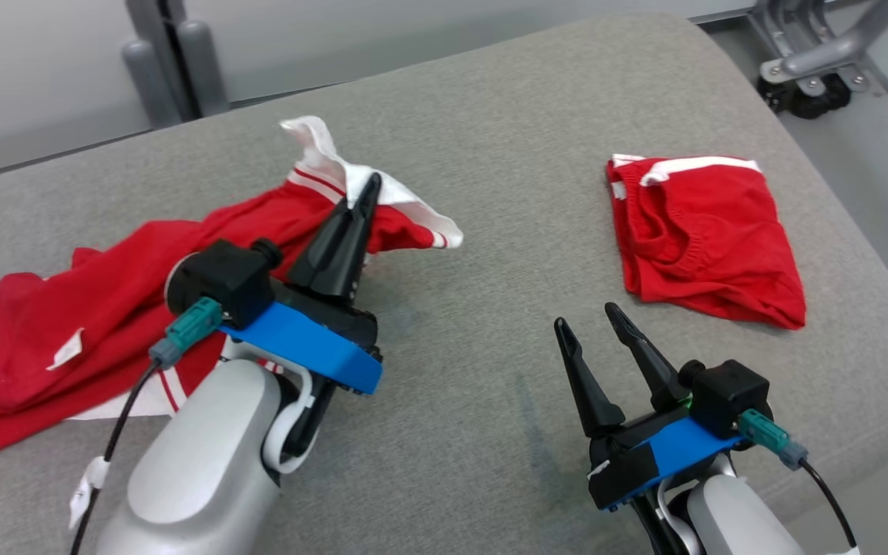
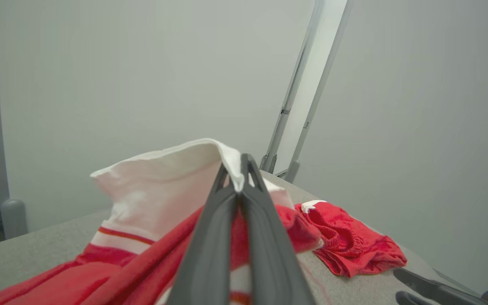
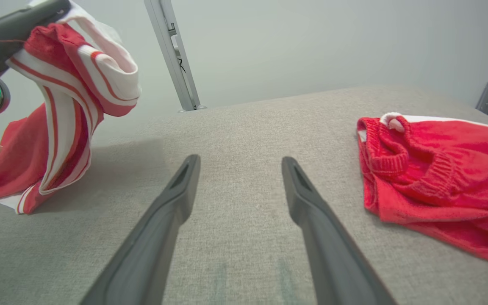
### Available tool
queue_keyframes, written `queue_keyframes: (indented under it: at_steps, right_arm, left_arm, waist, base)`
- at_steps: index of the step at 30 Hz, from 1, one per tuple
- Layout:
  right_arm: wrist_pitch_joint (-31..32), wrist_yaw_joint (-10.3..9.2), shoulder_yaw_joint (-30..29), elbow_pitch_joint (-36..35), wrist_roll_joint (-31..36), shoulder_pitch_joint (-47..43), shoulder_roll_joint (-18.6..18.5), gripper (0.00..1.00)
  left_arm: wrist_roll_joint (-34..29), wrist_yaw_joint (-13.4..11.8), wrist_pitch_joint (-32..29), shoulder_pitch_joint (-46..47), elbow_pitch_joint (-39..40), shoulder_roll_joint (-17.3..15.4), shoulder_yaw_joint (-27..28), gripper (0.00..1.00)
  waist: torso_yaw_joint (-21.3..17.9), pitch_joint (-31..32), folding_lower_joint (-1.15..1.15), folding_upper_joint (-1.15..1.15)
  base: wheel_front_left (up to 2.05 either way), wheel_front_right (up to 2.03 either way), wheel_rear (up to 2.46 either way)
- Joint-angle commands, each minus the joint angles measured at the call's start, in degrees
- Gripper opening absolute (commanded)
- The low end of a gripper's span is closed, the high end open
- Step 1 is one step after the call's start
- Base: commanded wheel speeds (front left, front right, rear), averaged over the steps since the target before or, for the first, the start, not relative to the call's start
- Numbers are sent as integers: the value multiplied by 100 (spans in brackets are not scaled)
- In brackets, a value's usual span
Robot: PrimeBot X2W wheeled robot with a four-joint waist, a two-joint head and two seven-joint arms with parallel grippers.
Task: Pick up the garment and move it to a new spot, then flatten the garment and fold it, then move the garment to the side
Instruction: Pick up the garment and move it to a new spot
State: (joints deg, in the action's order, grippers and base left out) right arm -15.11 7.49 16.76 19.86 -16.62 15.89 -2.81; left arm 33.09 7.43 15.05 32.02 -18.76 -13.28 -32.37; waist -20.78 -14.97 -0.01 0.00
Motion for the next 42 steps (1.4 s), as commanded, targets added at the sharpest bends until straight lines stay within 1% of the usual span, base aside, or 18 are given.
queue_keyframes:
  at_steps: [1,4,6,8,9,15,21,25,31,35,42]
  right_arm:
    - [-5,0,42,-45,-36,-113,-19,100]
    - [-5,0,59,-96,-59,-158,-19,100]
    - [-5,0,63,-114,-68,-177,-19,100]
    - [-5,0,21,-114,-66,-208,-19,100]
    - [-5,0,3,-108,-66,-218,-19,100]
    - [-4,0,-107,-1,-20,-193,-19,100]
    - [-5,0,-170,176,51,-139,-21,100]
    - [-4,0,-248,319,110,-132,-22,100]
    - [-4,0,-398,534,202,-255,-22,100]
    - [-5,0,-504,632,254,-352,-23,100]
    - [-4,0,-659,788,282,-539,-24,100]
  left_arm:
    - [-19,11,16,-84,37,63,-2,0]
    - [-100,11,15,-177,48,173,-132,0]
    - [-166,10,15,-204,48,187,-142,0]
    - [-227,2,15,-302,-18,192,-100,78]
    - [-250,-25,15,-337,-43,194,-47,100]
    - [-395,-112,15,-579,-261,130,437,100]
    - [-710,-197,15,-987,-322,85,1247,100]
    - [-960,-232,15,-1396,-378,172,1748,100]
    - [-1310,-170,15,-2089,-441,323,2437,100]
    - [-1549,-142,15,-2452,-485,415,2810,100]
    - [-1891,-141,15,-3066,-331,709,3455,100]
  waist:
    - [-136,56,1,0]
    - [-216,54,1,0]
    - [-236,56,1,0]
    - [-210,77,1,0]
    - [-183,85,1,0]
    - [175,221,1,0]
    - [652,449,1,0]
    - [960,646,1,0]
    - [1304,973,1,0]
    - [1474,1130,1,0]
    - [1647,1369,1,0]
  base:
    - [0,0,0]
    - [0,0,0]
    - [0,0,0]
    - [0,0,0]
    - [0,0,0]
    - [0,0,0]
    - [0,0,0]
    - [0,0,0]
    - [0,0,0]
    - [0,0,0]
    - [0,0,0]
